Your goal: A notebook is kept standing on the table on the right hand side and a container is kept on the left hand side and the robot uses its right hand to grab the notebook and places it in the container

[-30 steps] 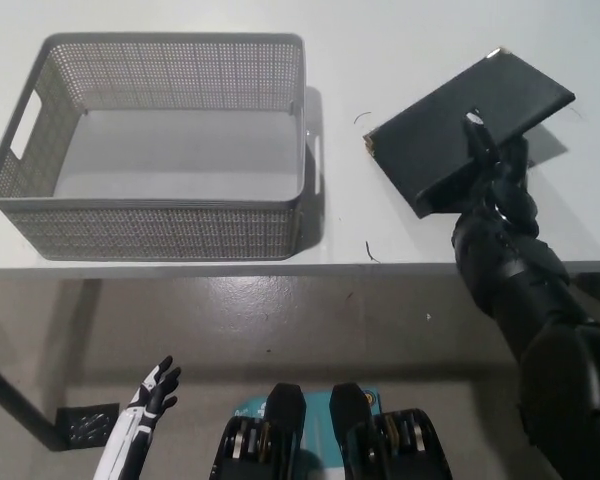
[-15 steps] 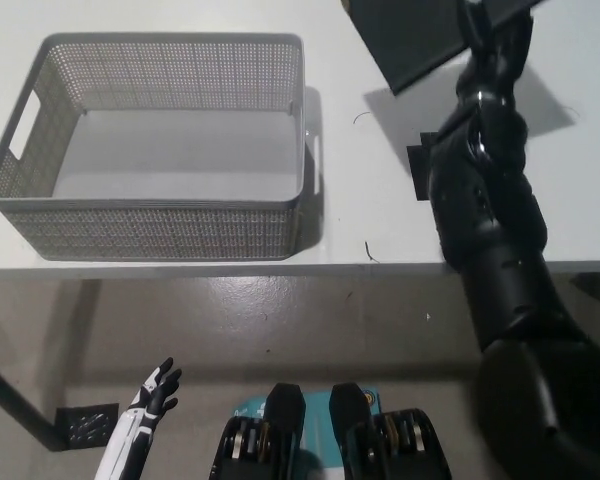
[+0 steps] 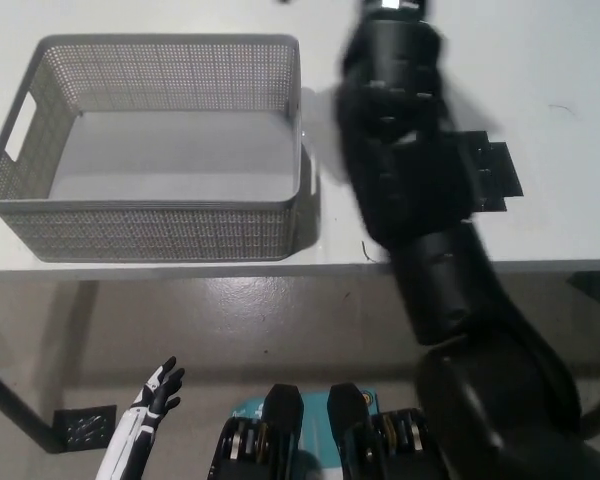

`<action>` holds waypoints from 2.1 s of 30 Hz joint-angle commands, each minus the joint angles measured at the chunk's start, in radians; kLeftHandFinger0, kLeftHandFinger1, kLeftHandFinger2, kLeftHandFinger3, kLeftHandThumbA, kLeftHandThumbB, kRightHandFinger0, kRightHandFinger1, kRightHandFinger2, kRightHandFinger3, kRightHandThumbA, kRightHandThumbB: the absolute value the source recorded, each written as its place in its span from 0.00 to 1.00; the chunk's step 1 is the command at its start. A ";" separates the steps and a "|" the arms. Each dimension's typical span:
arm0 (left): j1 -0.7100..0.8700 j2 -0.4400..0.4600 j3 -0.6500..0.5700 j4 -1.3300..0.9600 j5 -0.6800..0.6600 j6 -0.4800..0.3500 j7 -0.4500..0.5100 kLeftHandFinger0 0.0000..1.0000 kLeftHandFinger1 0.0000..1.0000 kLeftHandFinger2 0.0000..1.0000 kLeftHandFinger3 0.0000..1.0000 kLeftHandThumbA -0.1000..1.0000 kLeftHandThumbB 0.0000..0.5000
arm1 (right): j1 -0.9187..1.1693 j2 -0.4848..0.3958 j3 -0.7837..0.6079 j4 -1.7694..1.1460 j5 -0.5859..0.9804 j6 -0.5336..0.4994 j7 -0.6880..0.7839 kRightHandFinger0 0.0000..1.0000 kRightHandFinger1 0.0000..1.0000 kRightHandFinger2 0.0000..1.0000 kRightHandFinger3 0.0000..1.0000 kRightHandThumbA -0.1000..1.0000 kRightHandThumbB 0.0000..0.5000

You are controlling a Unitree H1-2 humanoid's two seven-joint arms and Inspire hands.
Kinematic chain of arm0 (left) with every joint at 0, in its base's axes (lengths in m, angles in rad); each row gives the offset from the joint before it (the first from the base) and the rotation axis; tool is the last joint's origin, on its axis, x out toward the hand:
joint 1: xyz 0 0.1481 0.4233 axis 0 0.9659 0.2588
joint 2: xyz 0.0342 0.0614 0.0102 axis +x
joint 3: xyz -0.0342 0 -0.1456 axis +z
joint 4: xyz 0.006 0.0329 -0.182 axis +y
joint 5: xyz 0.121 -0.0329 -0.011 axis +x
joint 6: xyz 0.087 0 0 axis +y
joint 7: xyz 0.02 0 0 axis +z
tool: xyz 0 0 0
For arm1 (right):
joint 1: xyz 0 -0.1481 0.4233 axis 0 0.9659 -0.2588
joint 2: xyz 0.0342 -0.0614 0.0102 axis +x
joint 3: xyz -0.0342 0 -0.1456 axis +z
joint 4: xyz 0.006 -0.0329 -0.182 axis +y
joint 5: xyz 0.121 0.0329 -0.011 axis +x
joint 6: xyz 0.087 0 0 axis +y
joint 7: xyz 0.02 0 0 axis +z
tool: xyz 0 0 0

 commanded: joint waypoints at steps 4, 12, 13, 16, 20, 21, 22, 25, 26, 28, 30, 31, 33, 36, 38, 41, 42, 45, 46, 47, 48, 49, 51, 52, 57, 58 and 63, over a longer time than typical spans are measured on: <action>-0.007 0.027 -0.011 -0.022 0.000 -0.036 -0.030 1.00 1.00 1.00 1.00 1.00 0.25 | -0.102 0.033 0.073 0.213 -0.133 -0.070 -0.076 0.00 0.17 0.61 0.69 0.00 0.27; -0.017 0.034 -0.021 -0.016 0.031 -0.050 -0.019 1.00 1.00 1.00 1.00 1.00 0.42 | -0.177 0.057 0.162 0.562 -0.187 -0.190 -0.075 0.00 0.19 0.68 0.77 0.00 0.16; -0.017 0.033 -0.022 -0.018 0.029 -0.047 -0.021 1.00 1.00 1.00 1.00 1.00 0.43 | -0.181 0.056 0.173 0.580 -0.194 -0.194 -0.080 0.00 0.19 0.69 0.78 0.00 0.16; -0.016 0.030 -0.021 -0.021 0.027 -0.042 -0.015 1.00 1.00 1.00 1.00 1.00 0.45 | -0.189 0.052 0.212 0.638 -0.220 -0.207 -0.095 0.00 0.22 0.70 0.73 0.00 0.19; -0.021 0.035 -0.030 -0.012 0.040 -0.052 -0.016 1.00 1.00 1.00 1.00 1.00 0.47 | -0.190 0.043 0.229 0.686 -0.221 -0.208 -0.088 0.00 0.24 0.71 0.76 0.00 0.25; -0.025 0.034 -0.030 -0.010 0.046 -0.053 -0.011 1.00 1.00 1.00 1.00 1.00 0.50 | -0.192 0.036 0.242 0.692 -0.234 -0.192 -0.083 0.06 0.33 0.82 0.91 0.09 0.34; -0.027 0.033 -0.031 -0.009 0.049 -0.053 -0.008 1.00 1.00 1.00 1.00 1.00 0.50 | -0.195 0.025 0.257 0.693 -0.244 -0.165 -0.042 0.34 0.56 0.95 1.00 0.37 0.43; -0.031 0.034 -0.032 -0.012 0.045 -0.036 -0.015 1.00 1.00 1.00 1.00 1.00 0.53 | -0.192 0.004 0.282 0.693 -0.248 -0.173 0.039 0.72 0.96 1.00 1.00 0.59 0.72; -0.032 0.034 -0.032 -0.011 0.046 -0.036 -0.015 1.00 1.00 1.00 1.00 1.00 0.55 | -0.190 0.002 0.284 0.693 -0.245 -0.177 0.047 0.82 1.00 1.00 1.00 0.63 0.81; -0.030 0.038 -0.037 -0.020 0.049 -0.026 -0.023 1.00 1.00 1.00 1.00 1.00 0.56 | -0.187 -0.010 0.281 0.689 -0.223 -0.176 0.152 1.00 1.00 1.00 1.00 0.76 0.89; -0.031 0.037 -0.038 -0.024 0.044 -0.021 -0.026 1.00 1.00 1.00 1.00 1.00 0.55 | -0.186 -0.017 0.295 0.683 -0.237 -0.171 0.170 1.00 1.00 1.00 1.00 0.83 0.99; -0.030 0.037 -0.039 -0.023 0.038 -0.020 -0.030 1.00 1.00 1.00 1.00 1.00 0.55 | -0.183 -0.019 0.298 0.680 -0.241 -0.172 0.166 1.00 1.00 1.00 1.00 0.83 1.00; -0.031 0.037 -0.040 -0.017 0.049 -0.029 -0.023 1.00 1.00 1.00 1.00 1.00 0.57 | -0.182 -0.022 0.302 0.671 -0.247 -0.172 0.164 1.00 1.00 1.00 1.00 0.89 1.00; -0.031 0.039 -0.043 -0.015 0.066 -0.040 -0.017 1.00 1.00 1.00 1.00 1.00 0.57 | -0.184 -0.026 0.307 0.657 -0.257 -0.179 0.143 1.00 1.00 1.00 1.00 0.96 1.00; -0.032 0.036 -0.041 -0.016 0.059 -0.033 -0.019 1.00 1.00 1.00 1.00 1.00 0.57 | -0.186 -0.028 0.307 0.653 -0.260 -0.187 0.133 1.00 1.00 1.00 1.00 0.98 1.00; -0.035 0.037 -0.043 -0.015 0.065 -0.023 -0.020 1.00 1.00 1.00 1.00 1.00 0.58 | -0.192 -0.036 0.295 0.632 -0.254 -0.204 0.137 1.00 1.00 1.00 1.00 1.00 1.00; -0.036 0.039 -0.044 -0.014 0.066 -0.021 -0.021 1.00 1.00 1.00 1.00 1.00 0.58 | -0.195 -0.039 0.293 0.623 -0.256 -0.201 0.140 1.00 1.00 1.00 1.00 1.00 1.00; -0.039 0.039 -0.045 -0.001 0.079 -0.052 -0.013 1.00 1.00 1.00 1.00 1.00 0.52 | -0.210 -0.055 0.287 0.573 -0.261 -0.176 0.142 1.00 1.00 1.00 1.00 1.00 1.00; -0.041 0.038 -0.045 0.003 0.068 -0.056 -0.020 1.00 1.00 1.00 1.00 1.00 0.47 | -0.216 -0.062 0.284 0.558 -0.263 -0.175 0.138 1.00 1.00 1.00 1.00 1.00 1.00; -0.042 0.037 -0.043 0.005 0.051 -0.050 -0.028 1.00 1.00 1.00 1.00 1.00 0.44 | -0.224 -0.072 0.280 0.537 -0.264 -0.183 0.130 1.00 1.00 1.00 1.00 1.00 0.99; -0.041 0.035 -0.040 0.005 0.047 -0.047 -0.028 1.00 1.00 1.00 1.00 1.00 0.38 | -0.237 -0.087 0.270 0.501 -0.257 -0.175 0.143 1.00 1.00 1.00 1.00 1.00 1.00; -0.041 0.035 -0.039 0.005 0.046 -0.048 -0.028 1.00 1.00 1.00 1.00 1.00 0.38 | -0.235 -0.087 0.269 0.497 -0.258 -0.172 0.144 1.00 1.00 1.00 1.00 1.00 1.00; -0.040 0.035 -0.039 -0.002 0.065 -0.048 -0.018 1.00 1.00 1.00 1.00 1.00 0.35 | -0.265 -0.120 0.251 0.412 -0.253 -0.142 0.163 1.00 1.00 1.00 1.00 1.00 0.97; -0.040 0.034 -0.040 -0.007 0.065 -0.038 -0.019 1.00 1.00 1.00 1.00 1.00 0.39 | -0.283 -0.146 0.238 0.348 -0.246 -0.127 0.182 1.00 1.00 1.00 1.00 1.00 0.95; -0.038 0.029 -0.042 -0.008 0.069 -0.029 -0.017 1.00 1.00 1.00 1.00 1.00 0.35 | -0.338 -0.233 0.185 0.106 -0.220 -0.031 0.254 1.00 1.00 1.00 1.00 1.00 0.93; -0.038 0.028 -0.043 -0.006 0.071 -0.032 -0.015 1.00 1.00 1.00 1.00 1.00 0.35 | -0.341 -0.242 0.178 0.080 -0.220 -0.025 0.258 1.00 1.00 1.00 1.00 1.00 0.94; -0.031 0.030 -0.042 -0.013 0.084 -0.028 -0.009 1.00 1.00 1.00 1.00 1.00 0.33 | -0.273 -0.340 0.101 -0.291 -0.180 0.152 0.321 1.00 1.00 1.00 1.00 1.00 0.99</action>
